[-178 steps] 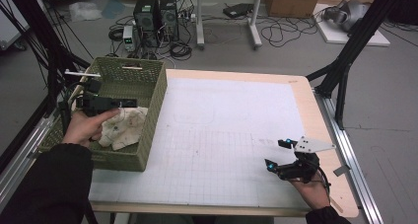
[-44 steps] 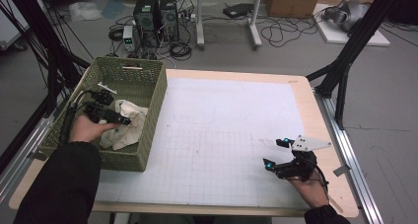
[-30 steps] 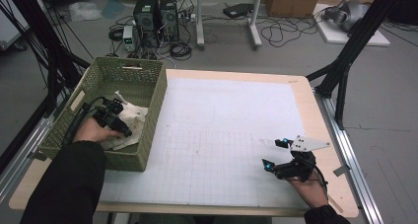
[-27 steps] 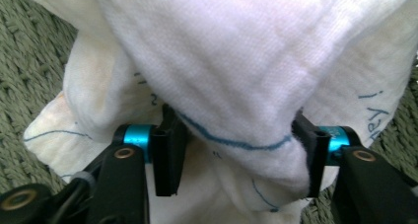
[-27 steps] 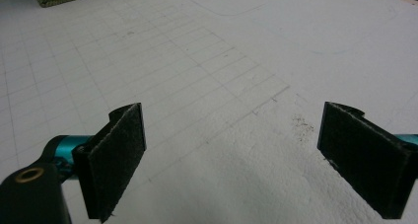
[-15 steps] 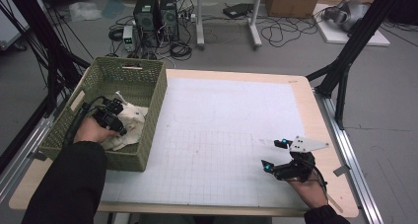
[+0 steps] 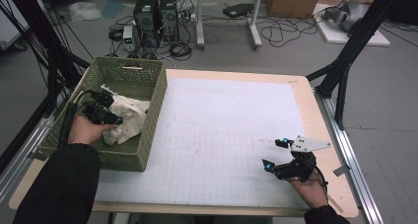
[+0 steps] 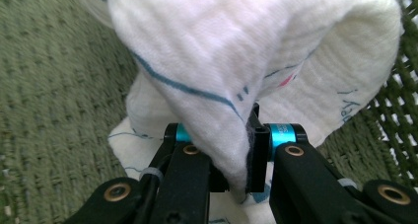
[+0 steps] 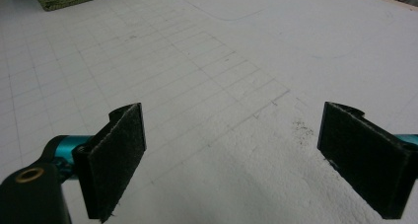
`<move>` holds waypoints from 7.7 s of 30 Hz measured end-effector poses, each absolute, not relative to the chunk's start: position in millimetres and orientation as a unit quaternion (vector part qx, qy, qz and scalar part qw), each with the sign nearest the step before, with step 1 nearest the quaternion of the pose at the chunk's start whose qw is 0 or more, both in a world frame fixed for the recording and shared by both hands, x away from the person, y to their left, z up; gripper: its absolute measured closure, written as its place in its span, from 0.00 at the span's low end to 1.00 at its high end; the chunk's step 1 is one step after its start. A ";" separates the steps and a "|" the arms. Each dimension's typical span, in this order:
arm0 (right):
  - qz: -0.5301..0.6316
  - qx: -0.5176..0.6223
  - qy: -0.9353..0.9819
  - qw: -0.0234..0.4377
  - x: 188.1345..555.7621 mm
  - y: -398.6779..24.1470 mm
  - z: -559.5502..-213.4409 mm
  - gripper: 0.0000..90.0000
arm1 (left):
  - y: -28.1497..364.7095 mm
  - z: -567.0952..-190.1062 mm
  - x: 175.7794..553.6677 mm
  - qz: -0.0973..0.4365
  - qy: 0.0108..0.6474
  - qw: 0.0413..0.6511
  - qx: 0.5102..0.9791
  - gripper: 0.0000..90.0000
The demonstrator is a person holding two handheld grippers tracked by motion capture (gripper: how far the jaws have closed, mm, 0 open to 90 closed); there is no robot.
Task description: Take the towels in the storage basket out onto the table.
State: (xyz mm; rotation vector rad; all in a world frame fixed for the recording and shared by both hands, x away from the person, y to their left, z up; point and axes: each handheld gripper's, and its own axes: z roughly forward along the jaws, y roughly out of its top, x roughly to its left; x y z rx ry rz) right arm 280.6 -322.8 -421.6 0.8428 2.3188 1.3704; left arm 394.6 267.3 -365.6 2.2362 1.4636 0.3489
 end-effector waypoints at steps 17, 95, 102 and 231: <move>0.481 0.293 0.811 0.159 280.2 -322.8 -420.7 0.11 | 278.1 -339.5 378.1 0.129 0.523 0.322 0.779 0.93; 0.486 0.286 0.810 0.161 280.3 -322.8 -418.7 0.11 | 236.7 -303.0 386.1 -0.046 0.452 0.603 0.656 0.94; 0.488 0.285 0.808 0.165 281.0 -323.2 -418.1 0.11 | 214.6 -299.7 389.4 -0.055 0.433 0.603 0.668 0.94; 0.486 0.279 0.813 0.159 285.7 -315.4 -417.9 0.11 | 0.5 -413.6 380.7 -0.120 0.330 0.460 0.816 0.66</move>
